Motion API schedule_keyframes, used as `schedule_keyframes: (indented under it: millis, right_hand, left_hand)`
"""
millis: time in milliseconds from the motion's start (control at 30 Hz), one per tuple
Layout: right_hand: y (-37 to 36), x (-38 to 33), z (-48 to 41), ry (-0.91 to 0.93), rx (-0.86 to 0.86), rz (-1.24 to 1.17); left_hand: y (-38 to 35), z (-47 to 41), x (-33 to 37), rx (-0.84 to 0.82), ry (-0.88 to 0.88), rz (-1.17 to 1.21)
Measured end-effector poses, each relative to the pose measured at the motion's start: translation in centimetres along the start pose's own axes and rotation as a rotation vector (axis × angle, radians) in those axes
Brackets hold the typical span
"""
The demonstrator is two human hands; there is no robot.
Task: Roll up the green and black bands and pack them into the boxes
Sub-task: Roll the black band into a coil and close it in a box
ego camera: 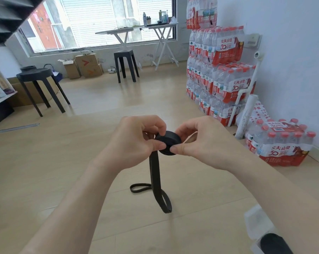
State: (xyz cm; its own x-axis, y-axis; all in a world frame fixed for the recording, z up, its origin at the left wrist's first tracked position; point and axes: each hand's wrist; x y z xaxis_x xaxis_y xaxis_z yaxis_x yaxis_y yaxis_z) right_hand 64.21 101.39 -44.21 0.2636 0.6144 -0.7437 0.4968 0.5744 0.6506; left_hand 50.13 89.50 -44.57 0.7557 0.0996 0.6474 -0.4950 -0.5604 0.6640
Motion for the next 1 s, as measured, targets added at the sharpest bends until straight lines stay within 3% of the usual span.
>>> schedule_keyframes:
  millis: [233, 400, 500, 600, 833, 1000]
  right_hand:
    - [-0.9, 0.1, 0.0, 0.016, 0.047, -0.02]
    - [-0.7, 0.4, -0.2, -0.034, 0.059, -0.315]
    - [-1.2, 0.6, -0.3, -0.055, 0.082, -0.473]
    - [-1.8, 0.6, -0.4, -0.065, 0.131, -0.555]
    - [-2.3, 0.6, -0.4, -0.092, 0.18, -0.847]
    - [-2.5, 0.5, -0.5, -0.096, 0.192, -1.0]
  left_hand:
    - [0.1, -0.3, -0.4, 0.023, -0.011, -0.032]
    - [-0.1, -0.3, -0.4, 0.066, 0.051, 0.267]
    - [0.1, -0.4, -0.8, -0.01, 0.132, 0.492]
    - [0.3, -0.6, -1.1, -0.066, 0.16, 0.53]
    - [-0.2, -0.7, -0.8, 0.046, 0.169, 0.574]
    - [-0.2, -0.7, -0.5, 0.006, 0.186, 0.617]
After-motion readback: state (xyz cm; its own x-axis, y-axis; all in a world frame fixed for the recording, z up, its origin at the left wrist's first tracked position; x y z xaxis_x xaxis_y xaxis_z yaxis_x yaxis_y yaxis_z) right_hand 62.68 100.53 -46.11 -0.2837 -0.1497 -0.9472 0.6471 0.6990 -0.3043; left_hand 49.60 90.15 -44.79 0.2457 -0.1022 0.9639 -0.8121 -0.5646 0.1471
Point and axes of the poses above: each hand's wrist, its own z-axis away from the middle knuckle, its own y-axis out of the back of the hand, x = y × z
